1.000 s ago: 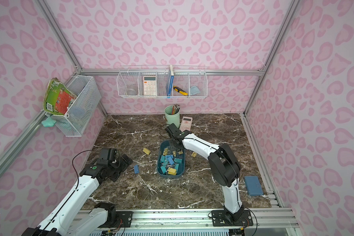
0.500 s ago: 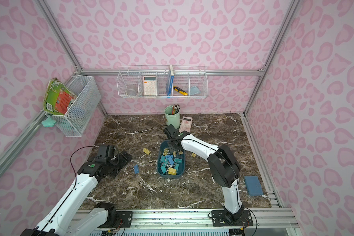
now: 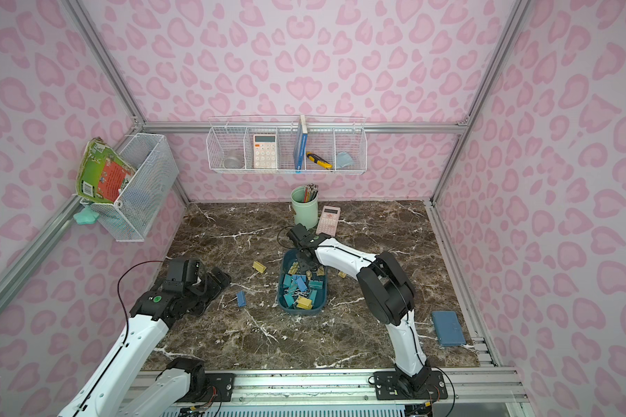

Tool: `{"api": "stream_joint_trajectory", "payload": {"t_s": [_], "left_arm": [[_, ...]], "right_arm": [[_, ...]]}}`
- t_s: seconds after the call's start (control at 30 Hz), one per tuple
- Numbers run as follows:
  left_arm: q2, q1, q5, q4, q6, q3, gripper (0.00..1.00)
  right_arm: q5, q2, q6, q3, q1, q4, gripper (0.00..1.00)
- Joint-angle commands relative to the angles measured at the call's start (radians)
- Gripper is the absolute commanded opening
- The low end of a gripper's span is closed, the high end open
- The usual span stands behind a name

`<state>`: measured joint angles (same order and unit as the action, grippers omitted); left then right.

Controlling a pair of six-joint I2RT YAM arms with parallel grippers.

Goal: Take out the binder clips from the storage box
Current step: Pick up the binder clip from the storage box, then place the binder clip at the center of the board.

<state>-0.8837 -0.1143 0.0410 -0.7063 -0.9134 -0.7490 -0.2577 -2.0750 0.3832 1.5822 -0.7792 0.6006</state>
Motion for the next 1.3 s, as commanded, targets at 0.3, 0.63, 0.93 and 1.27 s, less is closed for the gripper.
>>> {"api": "stream_joint_trajectory", "payload": {"t_s": [0.3,0.63,0.93,1.27], "left_arm": [[-0.004,0.001,-0.001,-0.010,0.007,0.004,0.99],[0.001,0.001,0.001,-0.017,0.013,-0.002,0.99],[-0.004,0.001,-0.003,-0.010,0.013,-0.027,0.99],[-0.044,0.000,-0.015,0.025,-0.022,-0.074,0.99]], "right_arm": [[-0.024,0.039,0.013,-0.049,-0.010,0.023,0.23],[-0.058,0.025,0.003,-0.002,-0.012,0.047,0.00],[-0.138,0.117,0.003,0.065,-0.063,0.129,0.00],[-0.257,0.249,0.029,0.032,-0.072,0.197,0.00]]}}
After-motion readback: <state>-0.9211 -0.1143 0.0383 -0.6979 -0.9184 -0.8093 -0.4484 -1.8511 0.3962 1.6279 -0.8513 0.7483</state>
